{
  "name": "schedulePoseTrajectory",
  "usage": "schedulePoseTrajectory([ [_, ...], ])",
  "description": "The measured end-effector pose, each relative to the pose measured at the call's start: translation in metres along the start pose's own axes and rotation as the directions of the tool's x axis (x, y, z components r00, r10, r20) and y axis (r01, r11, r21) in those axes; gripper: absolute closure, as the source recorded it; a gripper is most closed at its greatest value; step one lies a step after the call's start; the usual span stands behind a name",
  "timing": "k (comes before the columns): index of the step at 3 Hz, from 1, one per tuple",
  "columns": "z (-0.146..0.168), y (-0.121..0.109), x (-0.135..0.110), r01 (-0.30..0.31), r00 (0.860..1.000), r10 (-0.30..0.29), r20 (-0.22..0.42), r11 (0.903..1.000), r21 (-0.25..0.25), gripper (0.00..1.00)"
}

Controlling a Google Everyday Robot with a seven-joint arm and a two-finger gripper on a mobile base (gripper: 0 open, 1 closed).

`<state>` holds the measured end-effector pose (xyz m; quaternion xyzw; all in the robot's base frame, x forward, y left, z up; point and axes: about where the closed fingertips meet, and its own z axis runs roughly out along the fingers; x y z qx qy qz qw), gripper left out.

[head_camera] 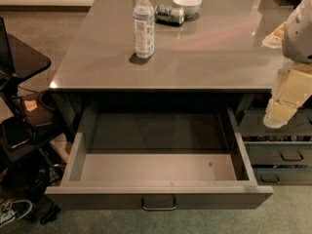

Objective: Place blue plastic bottle into top drawer

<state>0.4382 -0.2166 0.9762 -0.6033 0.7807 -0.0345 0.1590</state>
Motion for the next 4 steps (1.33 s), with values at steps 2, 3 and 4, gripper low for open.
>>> schedulePoseTrajectory([
  [2,0.009,-0.011,-0.018,0.022,1.000,-0.022,-0.003,0.9997,-0.006,0.00],
  [3,0.039,-0.035,-0.060,0.059,0.998,-0.060,-0.008,0.9971,-0.048,0.00],
  [4,0.074,-0.066,-0.135,0.122,0.992,-0.119,0.035,0.9889,-0.085,0.00],
])
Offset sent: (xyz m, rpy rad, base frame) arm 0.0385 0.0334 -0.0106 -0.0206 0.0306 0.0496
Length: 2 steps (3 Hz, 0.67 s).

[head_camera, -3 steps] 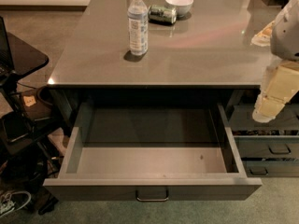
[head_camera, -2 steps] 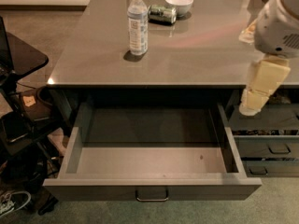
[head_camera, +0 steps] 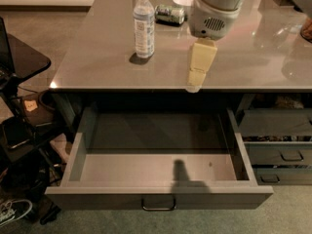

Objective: Place blue plastic bottle into top drawer

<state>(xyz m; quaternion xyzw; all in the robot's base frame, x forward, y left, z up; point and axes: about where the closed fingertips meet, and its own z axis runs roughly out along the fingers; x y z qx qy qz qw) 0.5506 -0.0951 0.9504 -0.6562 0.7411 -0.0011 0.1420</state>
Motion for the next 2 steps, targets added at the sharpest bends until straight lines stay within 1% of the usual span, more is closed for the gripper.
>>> schedulePoseTrajectory([
  [1,0.000,0.000,0.000,0.000,1.000,0.000,0.001,1.0000,0.001,0.00],
  [2,-0.002,-0.021,0.002,-0.001,0.996,-0.001,0.094,0.9998,0.018,0.00],
])
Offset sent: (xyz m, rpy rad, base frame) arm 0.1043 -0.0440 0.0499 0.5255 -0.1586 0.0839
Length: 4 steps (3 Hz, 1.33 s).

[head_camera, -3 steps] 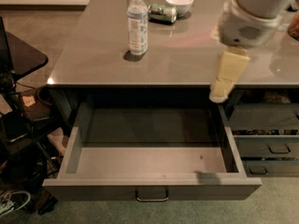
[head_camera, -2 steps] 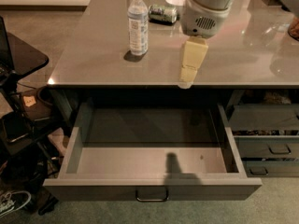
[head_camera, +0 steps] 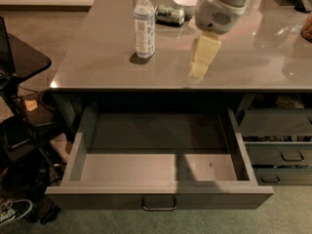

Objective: Place blue plastic bottle into top drawer

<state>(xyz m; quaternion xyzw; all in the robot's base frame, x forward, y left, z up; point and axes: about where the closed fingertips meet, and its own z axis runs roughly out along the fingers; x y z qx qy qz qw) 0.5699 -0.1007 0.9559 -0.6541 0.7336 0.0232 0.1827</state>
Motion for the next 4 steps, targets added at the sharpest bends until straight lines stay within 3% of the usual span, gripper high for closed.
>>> schedulePoseTrajectory([
  [1,0.024,-0.041,-0.006,0.056,0.984,-0.047,0.173,0.9971,-0.051,0.00],
  [2,0.014,-0.081,-0.023,0.050,0.938,-0.045,0.343,0.9988,-0.004,0.00],
  [3,-0.011,-0.094,-0.034,0.050,0.918,-0.065,0.391,0.9975,0.050,0.00],
  [4,-0.010,-0.115,-0.027,0.027,0.875,-0.066,0.479,0.9958,0.087,0.00],
])
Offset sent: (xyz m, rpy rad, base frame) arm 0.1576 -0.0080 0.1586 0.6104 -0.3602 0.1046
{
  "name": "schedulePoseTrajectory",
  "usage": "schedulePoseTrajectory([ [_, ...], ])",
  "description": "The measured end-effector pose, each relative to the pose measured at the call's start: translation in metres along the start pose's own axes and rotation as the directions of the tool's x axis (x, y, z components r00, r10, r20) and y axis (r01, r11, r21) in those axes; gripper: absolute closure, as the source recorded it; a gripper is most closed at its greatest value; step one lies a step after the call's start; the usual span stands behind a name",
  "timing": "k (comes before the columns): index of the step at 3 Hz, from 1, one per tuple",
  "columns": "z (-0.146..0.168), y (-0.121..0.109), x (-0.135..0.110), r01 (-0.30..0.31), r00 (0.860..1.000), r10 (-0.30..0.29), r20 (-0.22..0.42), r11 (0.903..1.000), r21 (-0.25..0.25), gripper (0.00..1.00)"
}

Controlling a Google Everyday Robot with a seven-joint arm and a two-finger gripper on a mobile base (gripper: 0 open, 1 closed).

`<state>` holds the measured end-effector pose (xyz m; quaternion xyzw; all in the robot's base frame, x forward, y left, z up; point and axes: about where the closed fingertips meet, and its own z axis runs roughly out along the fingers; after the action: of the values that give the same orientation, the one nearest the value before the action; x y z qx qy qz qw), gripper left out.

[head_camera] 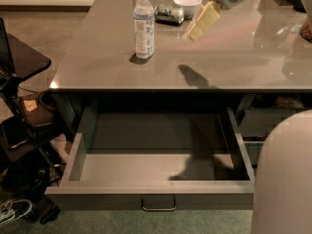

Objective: Place blue plastic bottle into top drawer

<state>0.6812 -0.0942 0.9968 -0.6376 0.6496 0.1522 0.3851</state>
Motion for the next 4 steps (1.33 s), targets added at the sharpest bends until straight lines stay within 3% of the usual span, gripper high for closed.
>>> schedulePoseTrajectory([
  [1,-0.015,-0.032,-0.004,0.022,0.982,-0.041,0.186,0.9947,0.100,0.00],
  [2,-0.016,-0.036,-0.009,0.027,0.979,-0.048,0.199,0.9938,0.108,0.00],
  [3,0.012,-0.038,-0.008,0.022,0.979,-0.035,0.203,0.9978,0.063,0.00],
  [4,0.065,-0.046,-0.019,0.041,0.972,-0.040,0.232,0.9991,0.000,0.00],
])
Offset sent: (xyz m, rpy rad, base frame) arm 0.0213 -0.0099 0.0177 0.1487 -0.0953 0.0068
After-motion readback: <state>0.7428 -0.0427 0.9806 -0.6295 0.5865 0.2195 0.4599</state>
